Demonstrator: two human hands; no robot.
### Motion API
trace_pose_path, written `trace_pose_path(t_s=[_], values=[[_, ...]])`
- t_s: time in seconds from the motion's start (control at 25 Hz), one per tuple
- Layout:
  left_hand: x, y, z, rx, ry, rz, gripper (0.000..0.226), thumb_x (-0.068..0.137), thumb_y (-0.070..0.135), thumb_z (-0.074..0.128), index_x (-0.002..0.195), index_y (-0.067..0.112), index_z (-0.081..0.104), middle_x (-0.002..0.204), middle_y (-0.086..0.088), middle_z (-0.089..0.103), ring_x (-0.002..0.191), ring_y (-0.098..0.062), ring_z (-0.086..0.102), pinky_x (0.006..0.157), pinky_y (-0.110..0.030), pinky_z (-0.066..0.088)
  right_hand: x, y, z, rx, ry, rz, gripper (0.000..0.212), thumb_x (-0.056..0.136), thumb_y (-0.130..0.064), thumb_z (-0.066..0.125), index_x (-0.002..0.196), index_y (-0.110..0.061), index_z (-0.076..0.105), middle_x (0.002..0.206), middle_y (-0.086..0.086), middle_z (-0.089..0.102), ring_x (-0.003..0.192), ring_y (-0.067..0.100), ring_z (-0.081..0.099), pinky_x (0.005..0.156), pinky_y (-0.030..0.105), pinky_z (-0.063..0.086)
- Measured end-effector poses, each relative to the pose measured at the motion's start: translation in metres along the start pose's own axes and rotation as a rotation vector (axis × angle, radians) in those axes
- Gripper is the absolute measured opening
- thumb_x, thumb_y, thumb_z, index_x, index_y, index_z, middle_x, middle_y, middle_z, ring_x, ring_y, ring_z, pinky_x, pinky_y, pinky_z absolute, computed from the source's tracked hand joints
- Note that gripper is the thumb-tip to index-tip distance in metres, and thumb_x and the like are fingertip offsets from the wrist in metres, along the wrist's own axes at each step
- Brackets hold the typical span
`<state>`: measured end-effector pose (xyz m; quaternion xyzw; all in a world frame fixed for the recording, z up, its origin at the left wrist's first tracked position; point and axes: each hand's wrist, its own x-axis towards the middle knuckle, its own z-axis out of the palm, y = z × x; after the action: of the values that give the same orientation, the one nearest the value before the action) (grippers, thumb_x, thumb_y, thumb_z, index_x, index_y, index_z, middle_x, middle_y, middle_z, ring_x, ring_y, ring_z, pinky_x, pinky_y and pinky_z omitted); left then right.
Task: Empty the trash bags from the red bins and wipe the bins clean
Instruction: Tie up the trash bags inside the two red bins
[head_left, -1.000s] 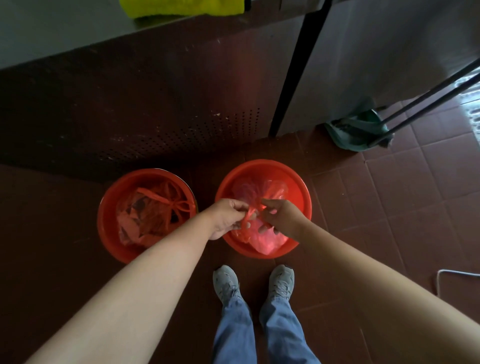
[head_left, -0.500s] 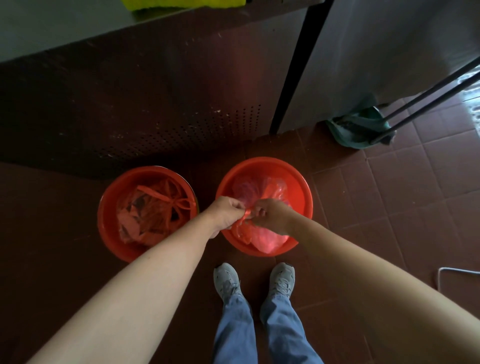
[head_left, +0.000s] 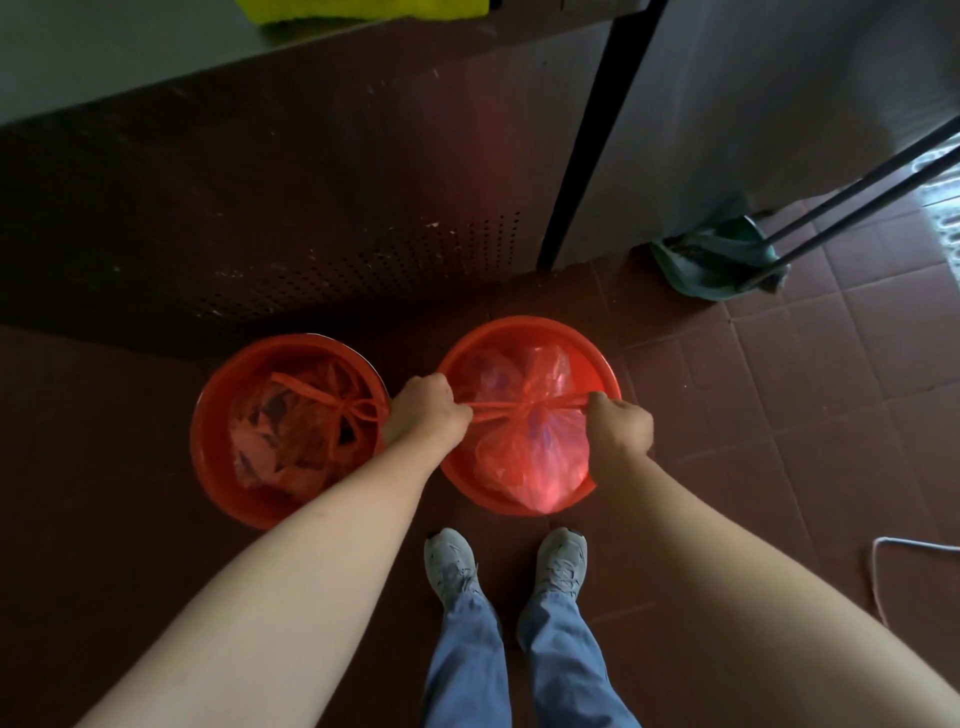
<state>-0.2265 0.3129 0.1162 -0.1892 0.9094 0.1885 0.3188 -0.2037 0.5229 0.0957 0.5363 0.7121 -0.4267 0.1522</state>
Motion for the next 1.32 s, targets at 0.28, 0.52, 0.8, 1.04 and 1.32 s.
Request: trace_pose_path(t_s=[0.28, 0.52, 0.8, 1.04, 1.32], values=[[0.012, -0.025, -0.004, 0.104, 0.098, 0.116, 0.008, 0.085, 0.031, 0.063, 0.085, 0.031, 0.055, 0.103, 0.007, 0.054, 0.099, -0.022, 0.056, 0.079, -0.042, 0.054, 0.022, 0.012, -0.025, -0.532, -0.008, -0.485, 0.019, 0.089, -0.030, 0.058, 0.107, -0.027, 0.064, 0.098, -0.006, 0.055, 0.084, 0.024, 0.056, 0.073, 0.035, 0.044], [0.022, -0.015, 0.001, -0.078, 0.008, 0.088, 0.010, 0.088, 0.025, 0.064, 0.079, 0.027, 0.066, 0.084, 0.006, 0.064, 0.081, -0.021, 0.064, 0.067, -0.029, 0.049, 0.039, -0.004, -0.023, -0.561, -0.169, -0.450, 0.021, 0.093, -0.017, 0.054, 0.094, -0.015, 0.075, 0.095, 0.010, 0.069, 0.086, 0.029, 0.064, 0.071, 0.031, 0.049], [-0.017, 0.028, -0.022, -0.718, -0.239, 0.034, 0.016, 0.088, 0.005, 0.066, 0.080, 0.019, 0.070, 0.080, 0.001, 0.066, 0.073, -0.009, 0.058, 0.061, -0.019, 0.044, -0.005, -0.045, -0.034, 0.179, -0.659, 0.004, 0.022, 0.083, 0.008, 0.055, 0.081, -0.007, 0.072, 0.082, 0.004, 0.070, 0.074, 0.015, 0.062, 0.065, 0.029, 0.047], [-0.059, 0.062, -0.055, -0.658, -0.289, 0.143, 0.022, 0.085, -0.002, 0.059, 0.096, 0.012, 0.073, 0.085, -0.001, 0.066, 0.080, -0.014, 0.059, 0.075, -0.025, 0.046, -0.048, -0.078, -0.036, 0.100, -0.771, 0.129, 0.020, 0.095, -0.028, 0.052, 0.091, -0.018, 0.070, 0.091, 0.002, 0.073, 0.086, 0.020, 0.060, 0.075, 0.037, 0.039], [-0.101, 0.072, -0.101, -0.527, -0.258, 0.188, 0.025, 0.083, -0.005, 0.057, 0.093, 0.009, 0.076, 0.094, -0.011, 0.071, 0.091, -0.024, 0.066, 0.079, -0.033, 0.052, -0.096, -0.131, -0.053, -0.281, -0.779, 0.262, 0.021, 0.093, -0.038, 0.057, 0.084, -0.020, 0.064, 0.081, -0.001, 0.063, 0.066, 0.015, 0.055, 0.063, 0.028, 0.033]])
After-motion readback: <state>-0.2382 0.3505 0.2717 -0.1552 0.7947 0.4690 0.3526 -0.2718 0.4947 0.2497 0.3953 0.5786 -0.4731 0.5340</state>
